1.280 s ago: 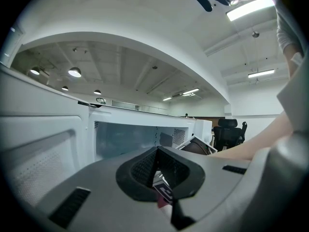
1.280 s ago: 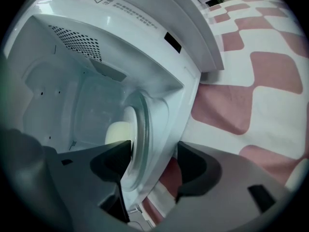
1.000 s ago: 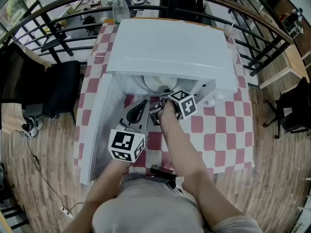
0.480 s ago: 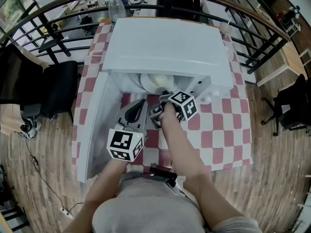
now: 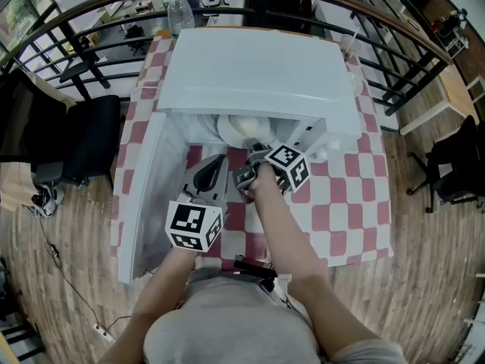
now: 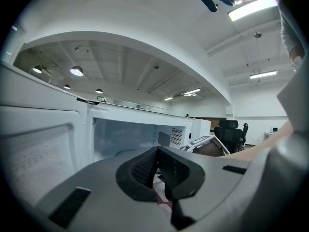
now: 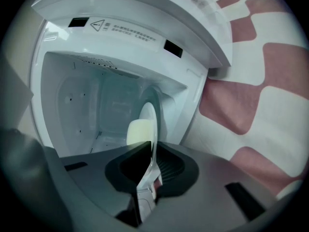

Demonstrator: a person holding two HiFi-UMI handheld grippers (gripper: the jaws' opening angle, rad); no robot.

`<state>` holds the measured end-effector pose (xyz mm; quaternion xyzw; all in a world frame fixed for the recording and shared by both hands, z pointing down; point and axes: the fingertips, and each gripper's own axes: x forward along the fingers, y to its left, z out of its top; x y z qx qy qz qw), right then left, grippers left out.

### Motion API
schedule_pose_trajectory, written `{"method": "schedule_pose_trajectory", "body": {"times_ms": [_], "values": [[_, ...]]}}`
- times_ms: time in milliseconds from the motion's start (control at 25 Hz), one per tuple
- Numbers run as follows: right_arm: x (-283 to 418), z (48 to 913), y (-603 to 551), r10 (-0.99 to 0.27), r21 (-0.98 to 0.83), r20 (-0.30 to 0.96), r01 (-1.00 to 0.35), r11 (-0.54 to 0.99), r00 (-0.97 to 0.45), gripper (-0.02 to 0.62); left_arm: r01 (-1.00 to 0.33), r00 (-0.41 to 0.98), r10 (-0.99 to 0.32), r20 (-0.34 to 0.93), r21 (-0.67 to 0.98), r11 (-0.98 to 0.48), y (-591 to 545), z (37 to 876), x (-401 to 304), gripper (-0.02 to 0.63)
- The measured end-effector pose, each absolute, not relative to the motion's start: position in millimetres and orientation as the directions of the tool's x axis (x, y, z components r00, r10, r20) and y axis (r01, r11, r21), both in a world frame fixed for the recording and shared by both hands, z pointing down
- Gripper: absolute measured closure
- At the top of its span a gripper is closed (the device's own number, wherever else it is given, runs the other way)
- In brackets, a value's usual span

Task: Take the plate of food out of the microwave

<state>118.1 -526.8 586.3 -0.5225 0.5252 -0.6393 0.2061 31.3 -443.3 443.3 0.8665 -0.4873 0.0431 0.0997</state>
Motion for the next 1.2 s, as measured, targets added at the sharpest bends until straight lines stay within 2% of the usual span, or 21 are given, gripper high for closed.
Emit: {"method": "schedule_pose_trajectory", "body": {"times_ms": [120, 560, 1200], "values": [[117, 582, -526, -0.816, -0.895, 0.435, -0.286, -0.343, -0.381, 0.545, -0.853, 0.521, -0.836, 0.172, 0.134, -0.504, -444, 443, 31, 0.603], [121, 576, -513, -0.876, -0.966, 0.257, -0.096, -0.238, -0.409, 0.56, -0.847, 0.531, -0.831, 0.166, 0.14, -0.513, -439, 440, 40, 0.603], [126, 552, -480, -0.894, -0.984, 0.178, -0.058, -0.169, -0.412, 0.56, -0.838, 0.544, -0.826, 0.146, 0.137, -0.528, -426, 429, 47, 0.603]]}}
